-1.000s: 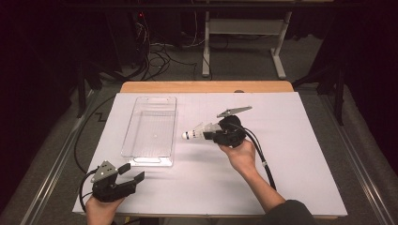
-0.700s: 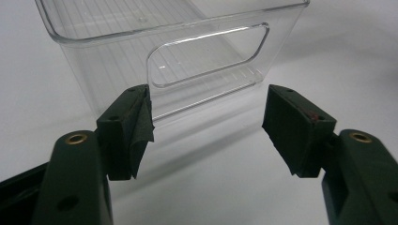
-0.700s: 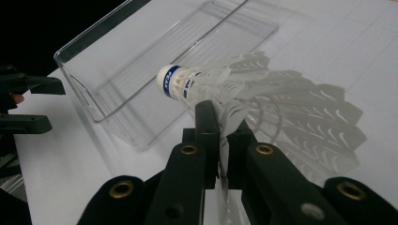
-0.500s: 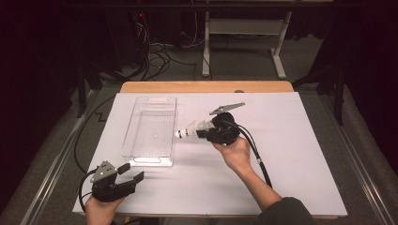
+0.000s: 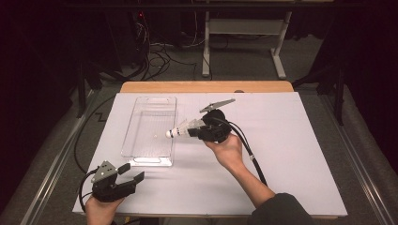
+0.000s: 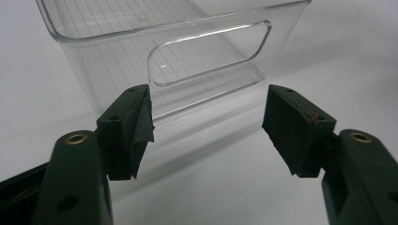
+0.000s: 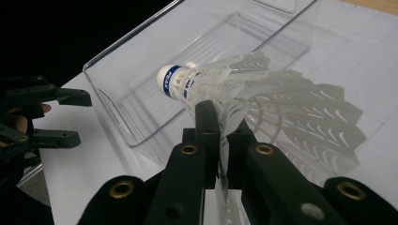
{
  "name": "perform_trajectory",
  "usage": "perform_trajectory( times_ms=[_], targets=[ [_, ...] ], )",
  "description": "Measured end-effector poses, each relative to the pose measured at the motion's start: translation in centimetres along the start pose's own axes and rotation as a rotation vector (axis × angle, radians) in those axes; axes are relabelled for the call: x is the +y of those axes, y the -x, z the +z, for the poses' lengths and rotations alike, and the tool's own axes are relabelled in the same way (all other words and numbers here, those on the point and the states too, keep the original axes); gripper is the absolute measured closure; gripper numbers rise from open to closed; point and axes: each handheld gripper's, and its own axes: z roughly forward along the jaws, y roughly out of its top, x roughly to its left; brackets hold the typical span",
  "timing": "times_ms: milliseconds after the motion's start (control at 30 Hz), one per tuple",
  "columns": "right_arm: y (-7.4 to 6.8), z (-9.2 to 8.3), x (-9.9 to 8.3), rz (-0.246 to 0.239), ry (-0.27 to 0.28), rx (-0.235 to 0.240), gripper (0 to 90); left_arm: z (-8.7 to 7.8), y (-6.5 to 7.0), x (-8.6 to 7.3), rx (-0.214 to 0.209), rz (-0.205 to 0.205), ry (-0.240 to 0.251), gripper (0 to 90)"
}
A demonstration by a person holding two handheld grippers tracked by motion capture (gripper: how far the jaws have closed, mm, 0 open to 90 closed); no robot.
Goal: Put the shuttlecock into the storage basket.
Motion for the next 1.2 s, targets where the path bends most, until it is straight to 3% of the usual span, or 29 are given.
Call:
perform_trajectory(
  times_ms=[1200],
  targets=[
    [-1.9,3.8,3.5,-0.033,-0.038,-0.017,88.7,0.0,-0.1,0.0,-0.008,-0.015,0.001,34.1]
  ],
)
